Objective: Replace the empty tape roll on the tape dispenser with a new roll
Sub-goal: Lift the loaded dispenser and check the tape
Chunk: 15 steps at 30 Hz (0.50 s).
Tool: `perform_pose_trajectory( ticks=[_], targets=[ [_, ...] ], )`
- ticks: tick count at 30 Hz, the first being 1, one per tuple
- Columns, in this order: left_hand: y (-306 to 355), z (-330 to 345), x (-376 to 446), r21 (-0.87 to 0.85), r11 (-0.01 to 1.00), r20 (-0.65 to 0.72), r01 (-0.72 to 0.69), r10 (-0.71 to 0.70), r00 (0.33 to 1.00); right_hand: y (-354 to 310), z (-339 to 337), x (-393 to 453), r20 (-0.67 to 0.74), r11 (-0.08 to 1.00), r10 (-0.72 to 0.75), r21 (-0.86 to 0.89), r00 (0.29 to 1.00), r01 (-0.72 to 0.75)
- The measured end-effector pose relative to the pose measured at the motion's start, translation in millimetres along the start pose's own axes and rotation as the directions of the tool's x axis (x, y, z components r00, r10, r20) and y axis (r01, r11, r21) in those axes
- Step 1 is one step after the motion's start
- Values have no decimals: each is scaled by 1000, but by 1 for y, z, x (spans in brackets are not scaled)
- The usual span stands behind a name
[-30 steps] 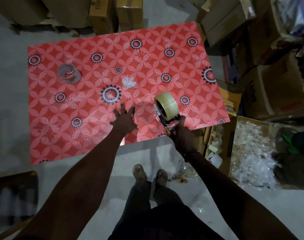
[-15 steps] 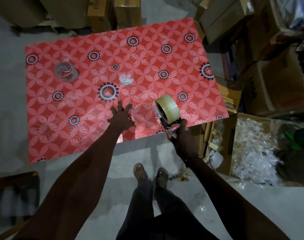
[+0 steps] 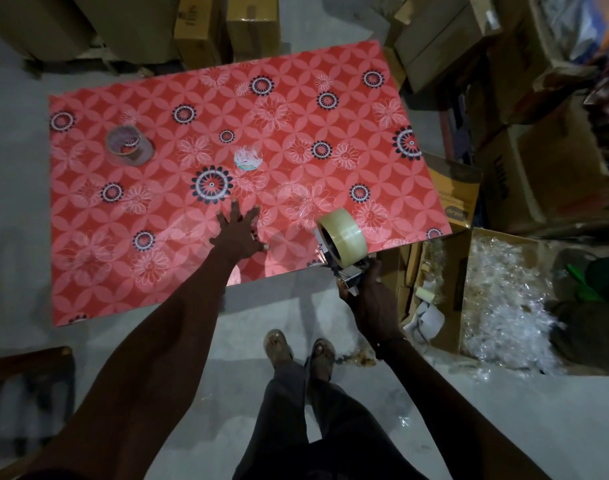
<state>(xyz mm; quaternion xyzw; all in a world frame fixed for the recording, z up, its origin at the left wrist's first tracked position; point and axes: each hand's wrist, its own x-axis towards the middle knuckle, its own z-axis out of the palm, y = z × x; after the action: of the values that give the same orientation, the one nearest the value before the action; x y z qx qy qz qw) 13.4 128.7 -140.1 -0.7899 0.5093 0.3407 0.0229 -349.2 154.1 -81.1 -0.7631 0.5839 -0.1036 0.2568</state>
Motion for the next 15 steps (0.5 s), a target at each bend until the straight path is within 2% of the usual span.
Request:
perform_pose_trajectory(
  ticks=[5, 13, 15],
  targets=[
    [-5, 7, 6, 19, 1000, -23, -12, 12, 1000, -7, -5, -2, 1, 999, 34, -22, 999, -34],
    [-14, 11, 13, 50, 998, -36, -27, 29, 999, -4, -11, -16, -32, 999, -6, -39, 999, 5],
    [-13, 10, 13, 33, 999, -39, -21, 22, 999, 4, -10, -27, -38, 1000, -20, 6, 999, 20]
  ],
)
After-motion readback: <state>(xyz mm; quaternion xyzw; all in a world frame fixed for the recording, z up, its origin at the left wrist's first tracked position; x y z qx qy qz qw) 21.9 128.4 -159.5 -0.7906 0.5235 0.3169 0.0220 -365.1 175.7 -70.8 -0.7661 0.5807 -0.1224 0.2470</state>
